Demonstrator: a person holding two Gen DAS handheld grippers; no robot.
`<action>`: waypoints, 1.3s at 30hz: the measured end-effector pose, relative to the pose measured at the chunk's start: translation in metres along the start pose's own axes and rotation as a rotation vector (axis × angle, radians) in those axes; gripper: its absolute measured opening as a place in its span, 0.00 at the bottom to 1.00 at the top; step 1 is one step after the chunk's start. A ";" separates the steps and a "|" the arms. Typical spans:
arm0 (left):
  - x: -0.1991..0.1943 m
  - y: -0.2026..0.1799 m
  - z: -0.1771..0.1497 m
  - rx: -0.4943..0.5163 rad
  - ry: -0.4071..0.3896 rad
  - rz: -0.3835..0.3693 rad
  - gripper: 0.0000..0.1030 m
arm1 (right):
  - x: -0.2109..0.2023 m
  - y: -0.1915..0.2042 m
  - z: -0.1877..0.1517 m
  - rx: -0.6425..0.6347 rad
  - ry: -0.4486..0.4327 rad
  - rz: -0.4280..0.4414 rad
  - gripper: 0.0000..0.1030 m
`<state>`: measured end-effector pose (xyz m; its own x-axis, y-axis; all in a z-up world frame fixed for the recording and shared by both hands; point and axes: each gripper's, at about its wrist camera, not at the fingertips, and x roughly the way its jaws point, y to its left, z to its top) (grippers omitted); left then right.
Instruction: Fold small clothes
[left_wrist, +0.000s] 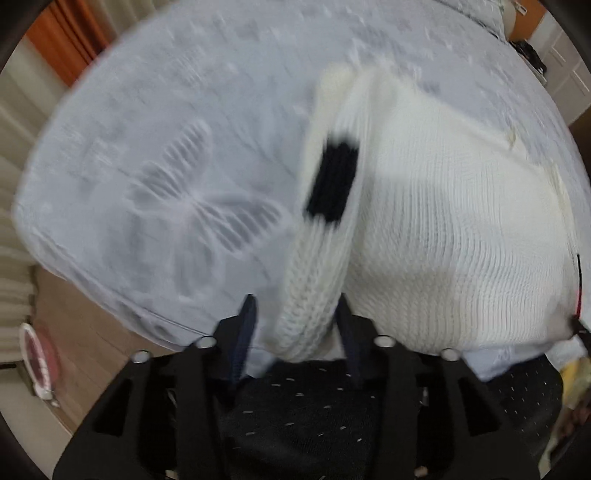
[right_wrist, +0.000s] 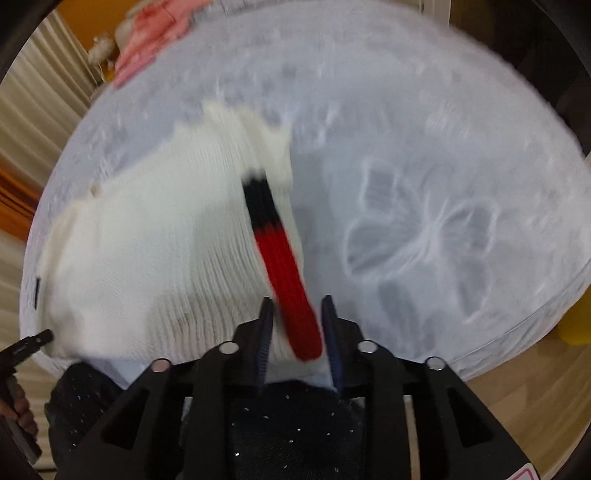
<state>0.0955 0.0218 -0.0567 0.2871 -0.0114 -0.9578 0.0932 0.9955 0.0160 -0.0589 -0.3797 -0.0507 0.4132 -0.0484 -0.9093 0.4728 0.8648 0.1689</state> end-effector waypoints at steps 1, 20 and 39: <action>-0.012 0.000 0.005 0.002 -0.045 0.014 0.57 | -0.009 0.005 0.006 -0.028 -0.032 -0.003 0.28; 0.072 -0.030 0.093 -0.017 0.054 -0.049 0.83 | 0.102 0.078 0.121 -0.212 0.121 -0.012 0.22; 0.078 -0.053 0.120 0.085 -0.018 0.053 0.84 | 0.101 0.119 0.172 -0.310 0.001 0.015 0.04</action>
<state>0.2270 -0.0428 -0.0980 0.3109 0.0381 -0.9497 0.1582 0.9832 0.0912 0.1732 -0.3677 -0.0575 0.4171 -0.0344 -0.9082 0.2067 0.9767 0.0579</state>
